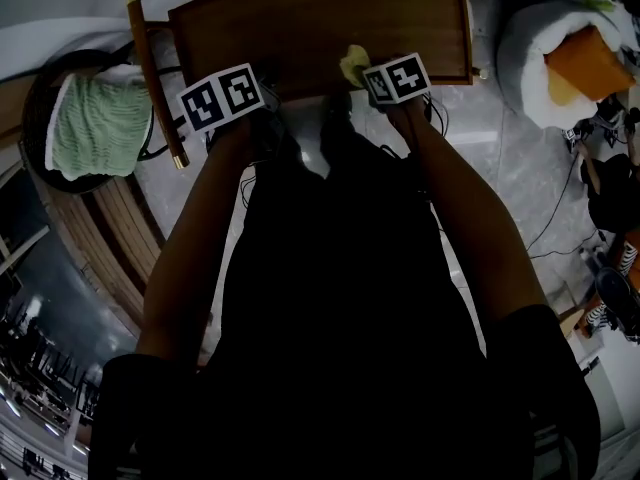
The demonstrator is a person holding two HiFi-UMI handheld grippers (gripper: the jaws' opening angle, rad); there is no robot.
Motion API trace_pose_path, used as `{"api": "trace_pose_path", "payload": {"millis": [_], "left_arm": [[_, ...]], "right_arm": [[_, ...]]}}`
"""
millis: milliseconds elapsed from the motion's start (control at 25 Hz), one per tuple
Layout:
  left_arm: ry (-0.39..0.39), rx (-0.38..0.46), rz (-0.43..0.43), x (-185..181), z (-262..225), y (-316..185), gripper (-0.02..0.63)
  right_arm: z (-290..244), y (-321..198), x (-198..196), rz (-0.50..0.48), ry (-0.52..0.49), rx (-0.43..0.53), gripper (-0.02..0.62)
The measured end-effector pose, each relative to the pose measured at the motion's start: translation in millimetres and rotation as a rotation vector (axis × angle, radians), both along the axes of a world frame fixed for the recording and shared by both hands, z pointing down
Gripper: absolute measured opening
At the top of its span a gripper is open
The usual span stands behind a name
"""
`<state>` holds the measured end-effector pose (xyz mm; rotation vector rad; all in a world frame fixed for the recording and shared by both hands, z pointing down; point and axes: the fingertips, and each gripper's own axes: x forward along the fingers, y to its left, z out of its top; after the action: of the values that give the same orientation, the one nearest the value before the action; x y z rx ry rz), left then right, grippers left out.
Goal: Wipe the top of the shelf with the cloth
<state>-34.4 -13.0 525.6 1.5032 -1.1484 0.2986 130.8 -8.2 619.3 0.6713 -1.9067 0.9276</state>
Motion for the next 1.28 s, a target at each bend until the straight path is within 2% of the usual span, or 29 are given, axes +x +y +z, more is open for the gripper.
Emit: {"api": "trace_pose_path", "payload": {"millis": [400,600,920,1160,1280], "left_arm": [[0.041,-0.038,0.098,86,24,8,0.012],[0.045,-0.041,0.132,114,25,7,0.012],[0.041,-0.04,0.171,134,27,4,0.012],[0.045,-0.032,0.175,136,23,3,0.012],[0.045,-0.025,0.162,129,19,4,0.012]], "right_arm": [[-4,-23,101,0.132,0.047,0.034,0.051],[-9,-32,150,0.198,0.084,0.05,0.051],[-12,-39,189,0.276,0.167,0.076,0.051],[-16,-43,220,0.332,0.306,0.106,0.051],[-17,-43,224,0.347,0.305,0.108,0.049]]}}
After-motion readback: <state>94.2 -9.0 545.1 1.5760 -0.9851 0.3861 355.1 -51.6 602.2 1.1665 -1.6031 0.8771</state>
